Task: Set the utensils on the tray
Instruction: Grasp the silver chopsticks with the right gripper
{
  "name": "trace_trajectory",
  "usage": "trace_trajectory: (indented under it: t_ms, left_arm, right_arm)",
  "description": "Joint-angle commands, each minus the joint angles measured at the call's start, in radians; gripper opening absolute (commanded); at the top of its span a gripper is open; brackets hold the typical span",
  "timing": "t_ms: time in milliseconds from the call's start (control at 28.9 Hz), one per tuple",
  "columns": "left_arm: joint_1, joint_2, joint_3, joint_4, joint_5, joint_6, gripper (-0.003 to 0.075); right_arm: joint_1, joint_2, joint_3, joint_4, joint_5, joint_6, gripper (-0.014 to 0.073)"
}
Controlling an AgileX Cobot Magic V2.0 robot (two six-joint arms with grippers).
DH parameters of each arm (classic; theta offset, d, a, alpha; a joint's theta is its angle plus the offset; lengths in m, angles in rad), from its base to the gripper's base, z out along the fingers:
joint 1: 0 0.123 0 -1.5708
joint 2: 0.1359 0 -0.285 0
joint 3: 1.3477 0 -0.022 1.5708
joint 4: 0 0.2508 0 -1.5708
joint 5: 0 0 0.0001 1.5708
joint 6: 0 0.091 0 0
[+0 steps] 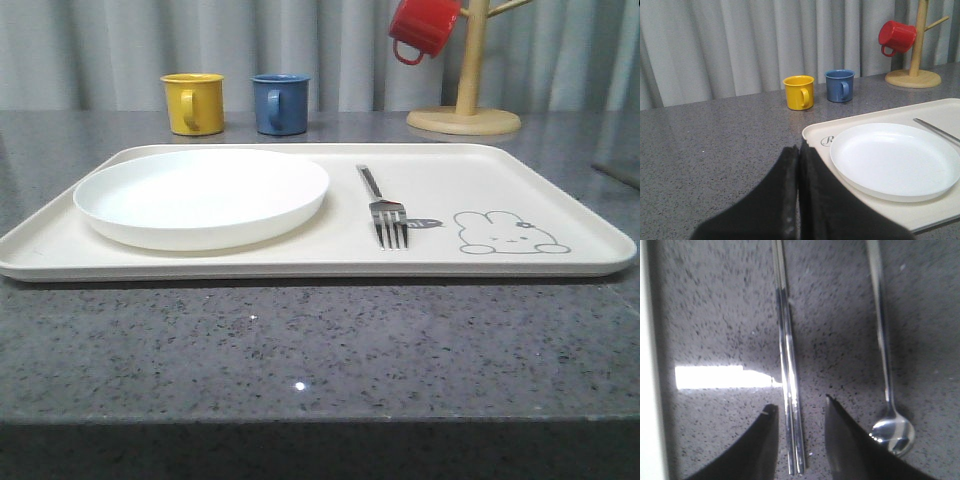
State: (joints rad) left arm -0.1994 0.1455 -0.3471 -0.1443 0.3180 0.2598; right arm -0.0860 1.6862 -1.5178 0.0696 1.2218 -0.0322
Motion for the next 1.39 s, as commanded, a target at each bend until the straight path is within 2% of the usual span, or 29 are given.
trace_trajectory:
  t_ms: [0, 589, 658, 797, 866, 1143, 1351]
  left_arm:
    - [0.001, 0.012, -0.029, -0.013, -0.079, -0.010, -0.0018]
    - [0.001, 0.012, -0.029, -0.013, -0.079, -0.010, -0.0018]
    - [0.001, 0.012, -0.029, -0.013, -0.079, -0.010, -0.0018]
    - [0.001, 0.012, -0.029, -0.013, -0.079, -0.010, -0.0018]
    - [0.001, 0.012, -0.029, -0.013, -0.079, -0.010, -0.0018]
    - [0.001, 0.012, -0.029, -0.013, -0.079, -0.010, -0.0018]
    - [0.001, 0.012, -0.029, -0.013, -0.079, -0.010, -0.0018]
  right_arm:
    - [-0.003, 0.007, -0.027, 0.022, 0.009, -0.035, 0.0268]
    - [-0.003, 0.130, -0.027, 0.041, -0.005, -0.036, 0.0262]
    - [-0.003, 0.130, -0.027, 0.041, -0.004, -0.036, 0.0224]
    - [-0.003, 0.127, -0.027, 0.041, 0.010, -0.036, 0.0059]
    - [-0.003, 0.118, -0.027, 0.041, 0.010, -0.034, 0.0006]
    - [0.006, -0.008, -0.033, 0.040, 0.034, 0.083, 0.0006]
    - [0.083, -0.084, -0.033, 0.041, 0.070, 0.141, 0.0006]
